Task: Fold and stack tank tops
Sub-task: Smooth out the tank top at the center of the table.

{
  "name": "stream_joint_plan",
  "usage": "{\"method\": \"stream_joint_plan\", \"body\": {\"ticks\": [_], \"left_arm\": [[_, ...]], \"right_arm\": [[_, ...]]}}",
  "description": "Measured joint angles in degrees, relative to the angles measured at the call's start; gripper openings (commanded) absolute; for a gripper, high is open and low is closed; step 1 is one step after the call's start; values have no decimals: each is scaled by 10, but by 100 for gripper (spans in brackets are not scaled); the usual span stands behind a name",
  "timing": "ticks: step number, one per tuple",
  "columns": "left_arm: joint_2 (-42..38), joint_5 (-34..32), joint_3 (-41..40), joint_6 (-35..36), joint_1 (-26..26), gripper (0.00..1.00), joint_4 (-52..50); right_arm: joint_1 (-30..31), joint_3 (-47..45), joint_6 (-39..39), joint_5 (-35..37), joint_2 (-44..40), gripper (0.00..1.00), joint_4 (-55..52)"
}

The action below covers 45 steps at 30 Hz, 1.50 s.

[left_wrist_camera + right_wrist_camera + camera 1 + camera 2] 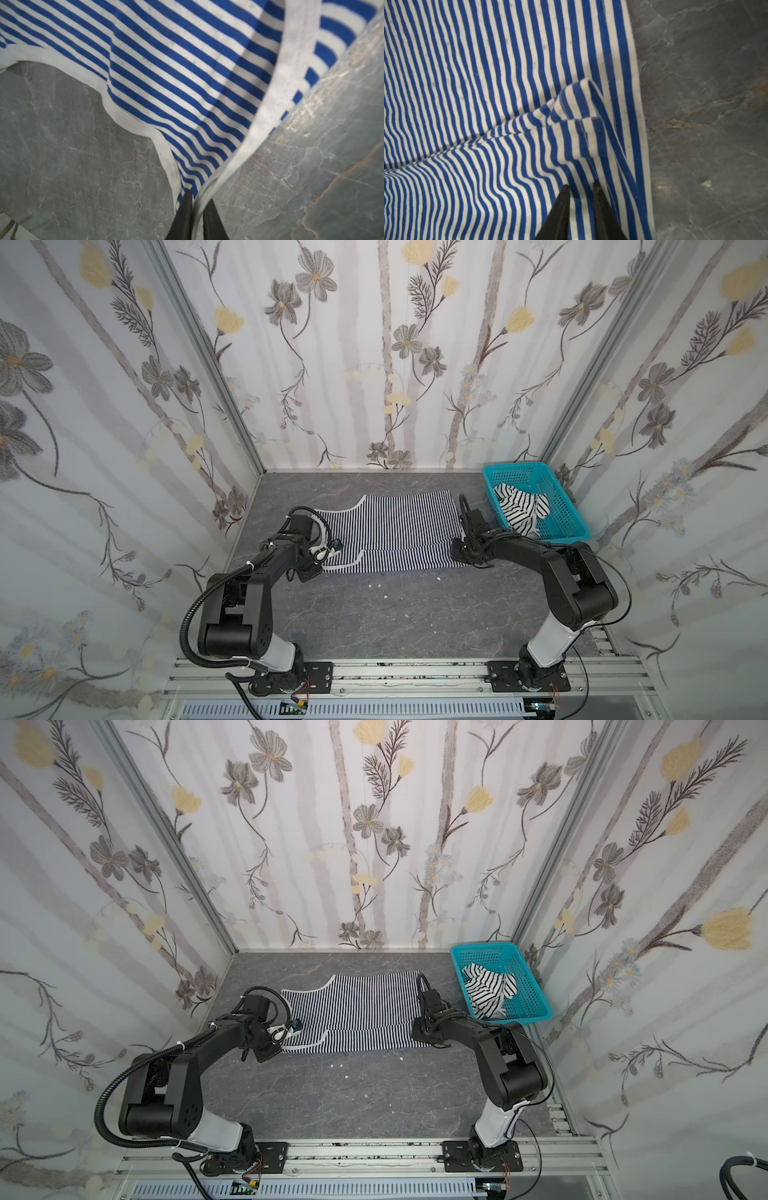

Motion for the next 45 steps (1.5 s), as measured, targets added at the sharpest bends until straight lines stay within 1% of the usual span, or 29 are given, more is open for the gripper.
{"method": "stream_joint_plan", "body": {"ticks": [8, 11, 13, 17, 19, 22, 26, 29, 32, 36, 40, 42, 45], "left_arm": [[66, 10, 45, 3, 22, 14, -5], [89, 12, 56, 6, 27, 17, -7], [95, 12, 61, 7, 29, 22, -6], [96, 7, 59, 10, 33, 46, 5], [92, 4, 53, 10, 35, 51, 17], [85, 3, 41, 12, 39, 55, 33], [76, -1, 25, 17, 42, 56, 53], [74, -1, 19, 22, 43, 57, 61], [72, 0, 17, 28, 48, 58, 64], [73, -11, 37, 30, 59, 63, 42], [71, -25, 59, 28, 58, 71, -1], [59, -23, 70, 24, 56, 75, -9], [37, -8, 91, 9, 46, 78, -16]], "right_arm": [[-6, 2, 2, 0, 7, 23, 14], [-6, 3, 5, 0, 7, 23, 15], [-6, 3, 7, 1, 7, 24, 16], [-10, 2, 10, 0, 6, 26, 17], [-13, -2, 11, 0, 6, 27, 23], [-17, -5, 15, 0, 7, 28, 31], [-17, -14, 20, -5, 1, 32, 44], [-9, -23, 26, -7, -13, 37, 42], [2, -33, 35, -18, -43, 43, 13], [10, -17, 39, -27, -67, 44, 3], [10, 17, 39, -25, -54, 44, -12], [10, 27, 39, -23, -46, 45, -17], [10, 34, 38, -23, -35, 45, -21]]}}
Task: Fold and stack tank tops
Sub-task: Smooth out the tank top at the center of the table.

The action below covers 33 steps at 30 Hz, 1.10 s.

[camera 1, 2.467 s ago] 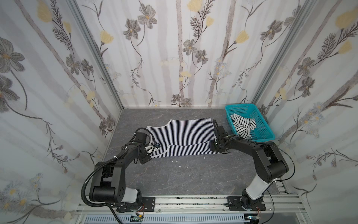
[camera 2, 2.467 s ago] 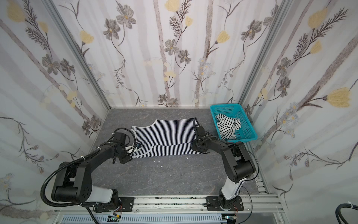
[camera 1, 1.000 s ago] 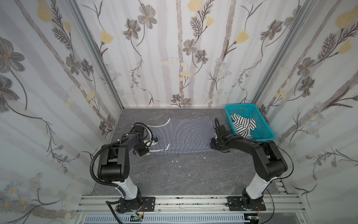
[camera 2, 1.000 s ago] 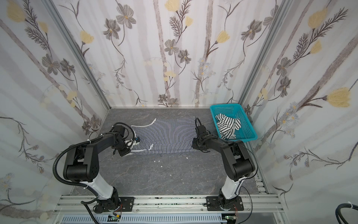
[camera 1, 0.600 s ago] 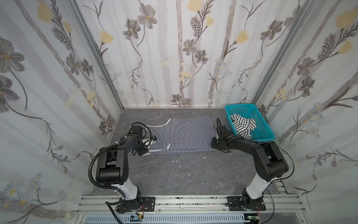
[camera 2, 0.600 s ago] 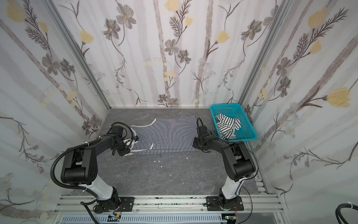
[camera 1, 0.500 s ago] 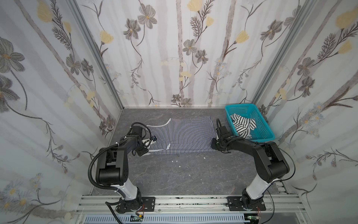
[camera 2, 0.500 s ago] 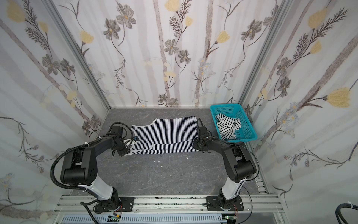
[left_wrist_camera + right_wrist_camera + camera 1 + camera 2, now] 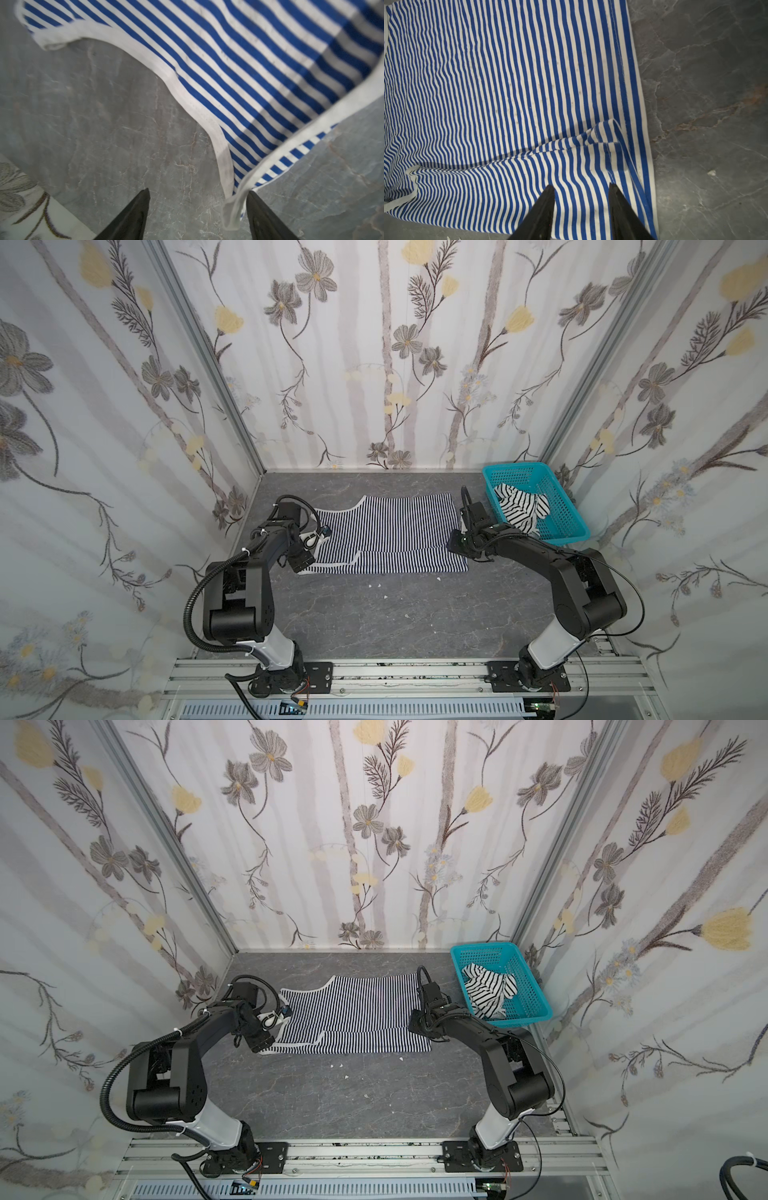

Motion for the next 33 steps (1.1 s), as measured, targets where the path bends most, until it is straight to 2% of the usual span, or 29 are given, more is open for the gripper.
{"method": "stream_joint_plan", "body": {"ticks": [5, 8, 14, 22, 33], "left_arm": [[-10, 25, 27, -32, -29, 80, -3], [-5, 43, 37, -48, -64, 79, -7], [69, 104, 78, -104, -132, 73, -11], [152, 151, 130, -150, -166, 74, -12], [196, 162, 150, -166, -178, 70, -13]], "right_arm": [[0, 1, -3, 5, 6, 45, -8], [-4, 1, -3, 9, 6, 45, -10], [-24, -2, -4, 13, 5, 45, -10], [-46, -23, -8, 15, -3, 45, -9], [-49, -34, -8, 19, -9, 41, 4]]}}
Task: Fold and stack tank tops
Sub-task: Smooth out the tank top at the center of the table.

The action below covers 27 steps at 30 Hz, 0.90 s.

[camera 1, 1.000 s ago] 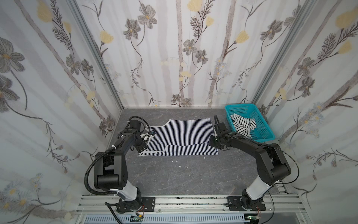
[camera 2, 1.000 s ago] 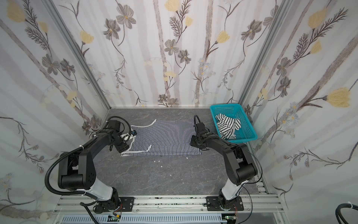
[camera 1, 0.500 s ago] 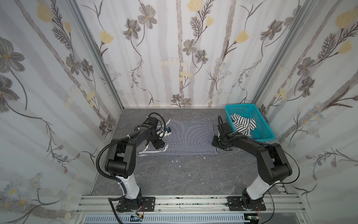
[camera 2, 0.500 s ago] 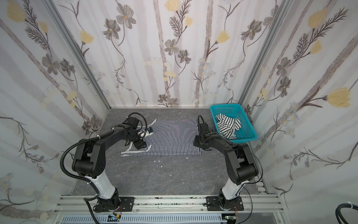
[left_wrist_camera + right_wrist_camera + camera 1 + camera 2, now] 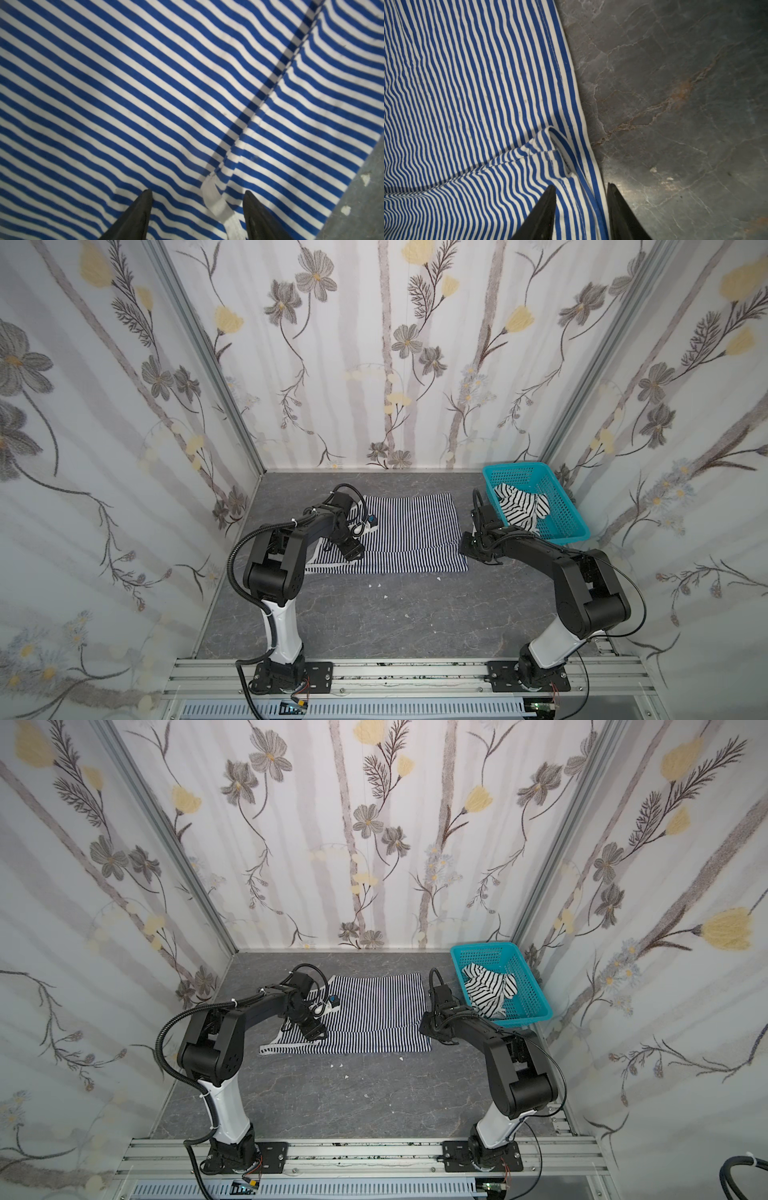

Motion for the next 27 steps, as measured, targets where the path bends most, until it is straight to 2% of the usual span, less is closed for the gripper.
{"method": "stream_joint_plan", "body": {"ticks": [2, 8, 27], "left_arm": [[1, 2, 0, -2, 0, 67, 0], [2, 4, 0, -7, -3, 46, 0], [0, 6, -9, -6, -15, 23, 1]], "right_arm": [[0, -2, 0, 0, -1, 40, 0], [-2, -3, 0, 0, -1, 34, 1], [-9, -5, 0, -3, -1, 33, 6]]}}
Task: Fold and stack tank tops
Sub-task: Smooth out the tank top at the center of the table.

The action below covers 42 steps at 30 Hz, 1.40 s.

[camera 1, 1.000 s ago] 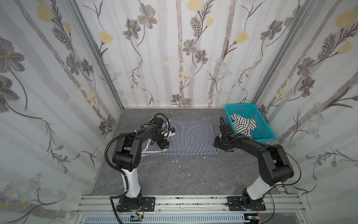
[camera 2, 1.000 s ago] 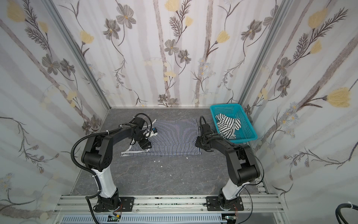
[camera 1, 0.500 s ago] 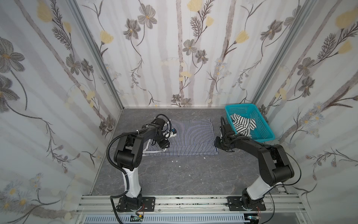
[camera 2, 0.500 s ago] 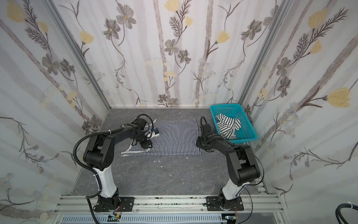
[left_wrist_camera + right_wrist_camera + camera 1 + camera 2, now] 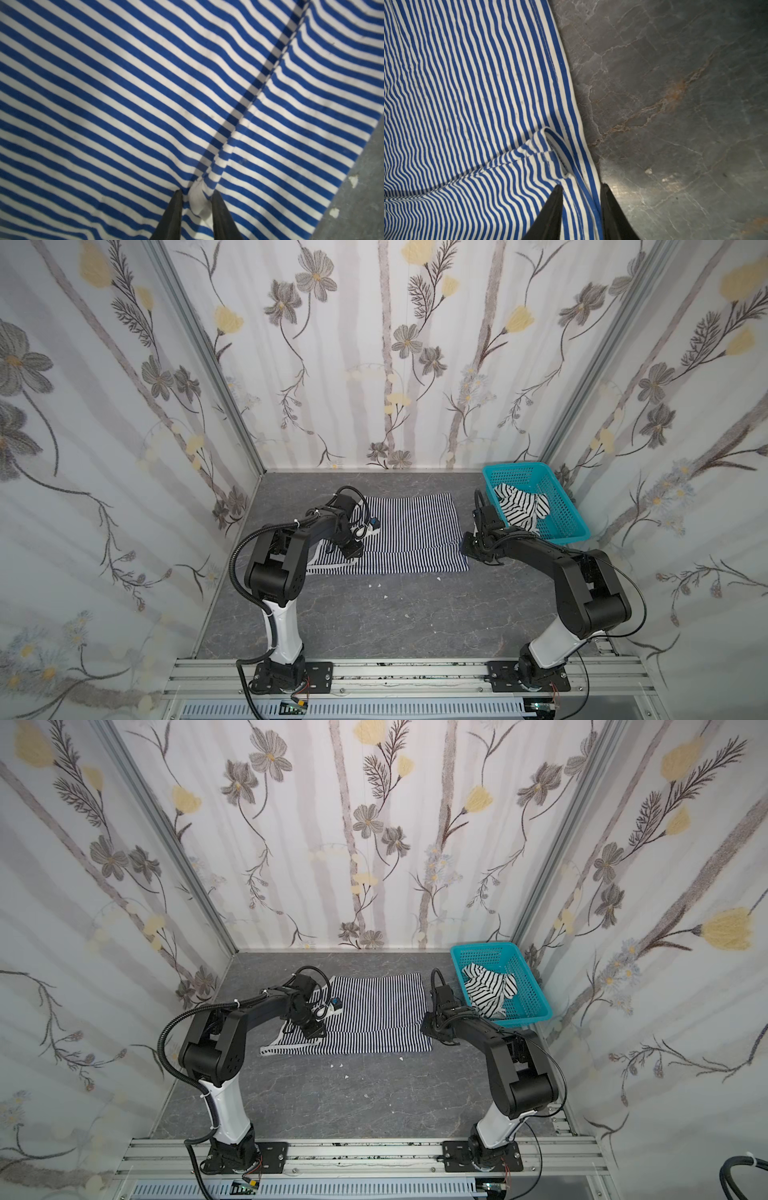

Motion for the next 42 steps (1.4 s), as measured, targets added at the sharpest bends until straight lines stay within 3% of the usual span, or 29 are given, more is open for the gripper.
{"method": "stream_joint_plan", "body": {"ticks": [10, 16, 36, 38, 42], "left_arm": [[-6, 0, 1, -4, -1, 18, -1], [-16, 0, 3, -4, -2, 0, -2], [14, -6, 47, -19, -6, 0, -2], [17, -7, 48, -20, -6, 3, -2], [20, -17, 50, -21, -6, 24, -2]], "right_arm": [[0, -1, 0, -10, 0, 32, 2], [0, -1, 0, -10, 1, 32, 2], [0, -6, 0, -12, 3, 32, 9], [-1, -8, 0, -12, 3, 32, 11], [-1, -11, 0, -14, 3, 34, 16]]}}
